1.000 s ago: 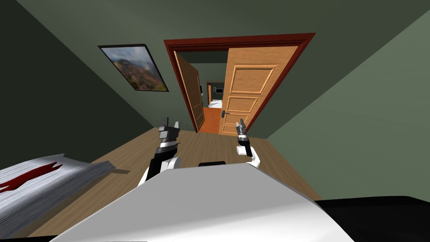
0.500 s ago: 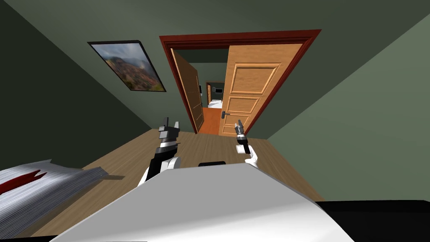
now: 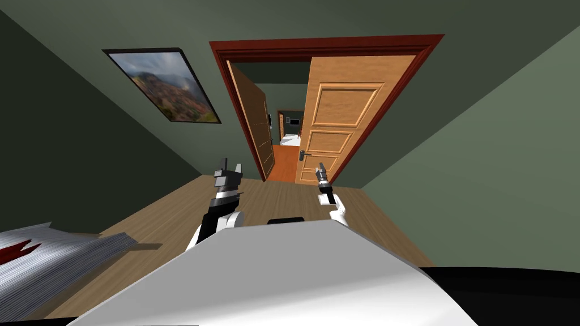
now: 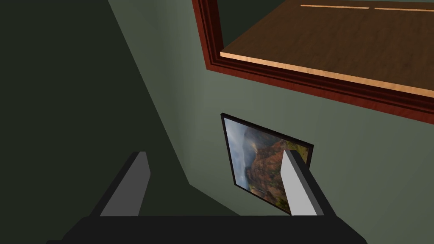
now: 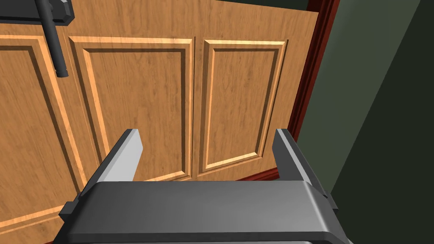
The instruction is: Push the door open
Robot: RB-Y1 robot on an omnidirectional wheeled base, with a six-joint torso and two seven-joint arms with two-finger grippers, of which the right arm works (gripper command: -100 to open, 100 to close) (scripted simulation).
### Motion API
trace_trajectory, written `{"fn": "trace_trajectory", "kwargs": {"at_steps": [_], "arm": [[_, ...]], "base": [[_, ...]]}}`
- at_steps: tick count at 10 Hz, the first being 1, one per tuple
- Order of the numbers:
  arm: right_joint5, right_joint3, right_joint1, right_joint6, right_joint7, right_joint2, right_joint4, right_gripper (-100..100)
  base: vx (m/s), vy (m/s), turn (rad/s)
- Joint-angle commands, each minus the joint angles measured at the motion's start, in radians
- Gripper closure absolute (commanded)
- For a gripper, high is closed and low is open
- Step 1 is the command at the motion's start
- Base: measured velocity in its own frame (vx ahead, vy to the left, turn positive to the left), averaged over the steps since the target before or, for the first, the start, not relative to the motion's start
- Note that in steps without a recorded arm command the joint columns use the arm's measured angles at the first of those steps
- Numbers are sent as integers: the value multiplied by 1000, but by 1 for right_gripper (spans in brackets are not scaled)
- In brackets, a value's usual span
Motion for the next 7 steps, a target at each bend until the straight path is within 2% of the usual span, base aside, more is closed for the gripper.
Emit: {"fn": "trace_trajectory", "kwargs": {"at_steps": [1, 7], "arm": [[5, -5, -26, -2, -11, -7, 48, -100], [32, -26, -123, 7, -65, -38, 235, -100]], "base": [[54, 1, -17], [95, 23, -24]]}}
